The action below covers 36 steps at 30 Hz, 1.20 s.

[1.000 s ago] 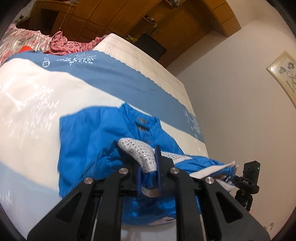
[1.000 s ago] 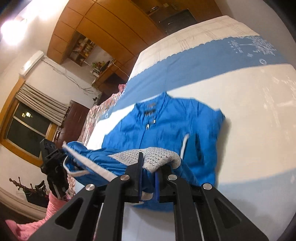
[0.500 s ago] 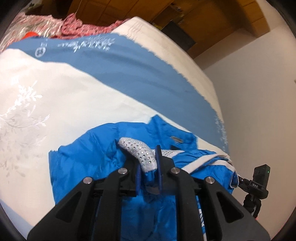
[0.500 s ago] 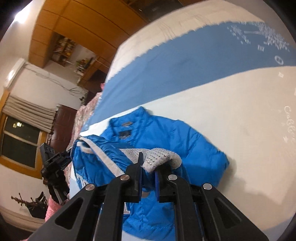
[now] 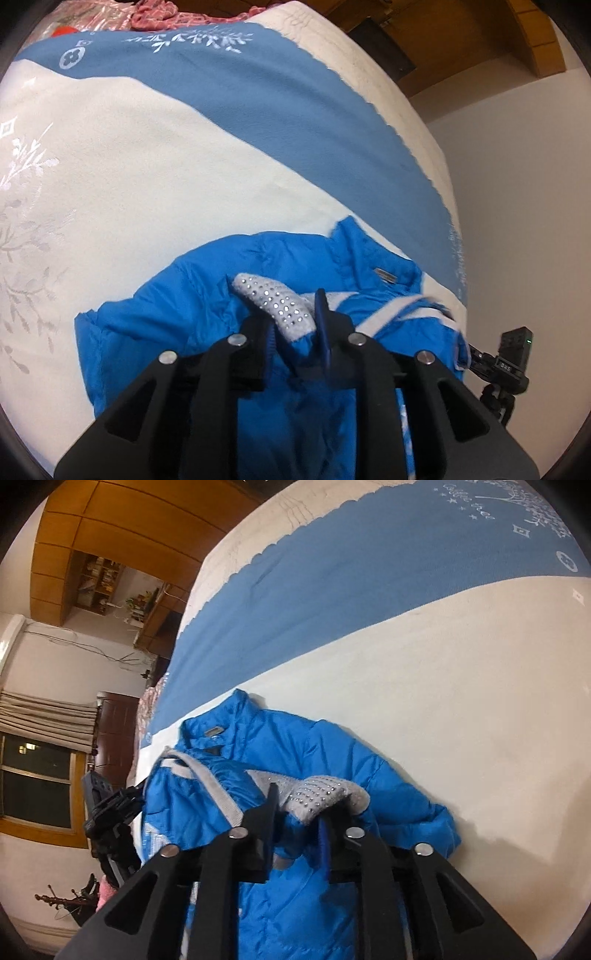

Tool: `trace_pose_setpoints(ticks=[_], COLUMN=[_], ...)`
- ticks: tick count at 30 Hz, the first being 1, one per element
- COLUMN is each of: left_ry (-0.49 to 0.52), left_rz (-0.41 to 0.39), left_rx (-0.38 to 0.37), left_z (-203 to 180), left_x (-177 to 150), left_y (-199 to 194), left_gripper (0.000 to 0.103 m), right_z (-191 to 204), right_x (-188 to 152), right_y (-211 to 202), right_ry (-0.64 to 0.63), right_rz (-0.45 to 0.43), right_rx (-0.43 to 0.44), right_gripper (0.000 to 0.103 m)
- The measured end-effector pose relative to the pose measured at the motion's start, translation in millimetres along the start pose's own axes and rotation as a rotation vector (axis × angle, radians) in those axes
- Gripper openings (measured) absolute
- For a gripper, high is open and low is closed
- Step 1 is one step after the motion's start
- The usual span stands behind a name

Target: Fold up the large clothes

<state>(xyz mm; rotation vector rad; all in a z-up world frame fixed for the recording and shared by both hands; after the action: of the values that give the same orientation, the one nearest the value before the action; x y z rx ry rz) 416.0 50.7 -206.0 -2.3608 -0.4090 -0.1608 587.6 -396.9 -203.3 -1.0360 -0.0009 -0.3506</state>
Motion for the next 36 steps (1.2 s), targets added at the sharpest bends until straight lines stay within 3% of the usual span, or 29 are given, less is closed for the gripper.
trace_pose_setpoints(ticks=[2,4,5,8,10,12,14,16,18,20,21,25,28,32,36], left_ry=[0.041,0.087,0.101,0.172,0.232,0.247,0.247,0.271,0.284,0.304,0.324,0.358,0.350,0.308,0.216], left_rz=[0.009,0.006,0.002,-0.026,-0.032,-0.018,-0.003,-0.016,-0.010,-0.023,-0.045,-0.179,-0.224,-0.187,-0.085], left_rx=[-0.021,-0.031,-0.035,0.055,0.176,0.206,0.187,0.202,0.209,0.238,0.248,0.237,0.246,0.310,0.349], left_z=[-9,-17,-19,-16,-4,3,4,0,-4,-9,-14,-42,-52,-34,10], left_x=[-4,-12,-15,-30,-43,-54,-65,-71,-73,-72,-70,-55,-39,-26,-30], left_y=[-13,-31,-38,-61,-67,-66,-62,-60,-49,-47,-49,-71,-73,-49,-15], left_gripper=[0.030,0.043,0.043,0.044,0.044,0.045,0.045,0.045,0.029,0.004,0.003,0.001,0.001,0.001,0.002], right_z=[3,5,5,5,2,-1,0,3,8,13,18,26,23,7,-14], right_x=[-6,-11,-13,-31,-43,-56,-65,-68,-67,-63,-59,-43,-24,-9,-12], right_y=[-12,-24,-28,-38,-36,-25,-14,-9,-8,-12,-17,-40,-46,-25,10], right_ry=[-0.016,-0.042,-0.051,-0.090,-0.110,-0.131,-0.152,-0.184,-0.216,-0.223,-0.223,-0.218,-0.152,-0.115,-0.066], right_rz=[-0.014,-0.046,-0.058,-0.070,-0.063,-0.043,-0.026,-0.040,-0.061,-0.080,-0.098,-0.169,-0.200,-0.179,-0.111], right_rx=[0.009,-0.009,-0.021,-0.044,-0.084,-0.143,-0.159,-0.212,-0.267,-0.254,-0.242,-0.241,-0.218,-0.282,-0.308], right_gripper=[0.029,0.043,0.052,0.052,0.053,0.054,0.055,0.047,0.023,0.009,0.007,0.004,0.003,0.003,0.003])
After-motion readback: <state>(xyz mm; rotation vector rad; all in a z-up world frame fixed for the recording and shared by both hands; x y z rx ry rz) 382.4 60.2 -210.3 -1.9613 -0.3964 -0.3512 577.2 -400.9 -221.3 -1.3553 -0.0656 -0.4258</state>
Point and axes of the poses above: each gripper's, at about its wrist camera, not at the fingertips, and y roughly the way its jaws point, z to its left, x to its top, the point moved 7 cm from there along y, roughly the way its jaws point, and after that the axes turned 9 degrees about -x, right-handed, at the moved point
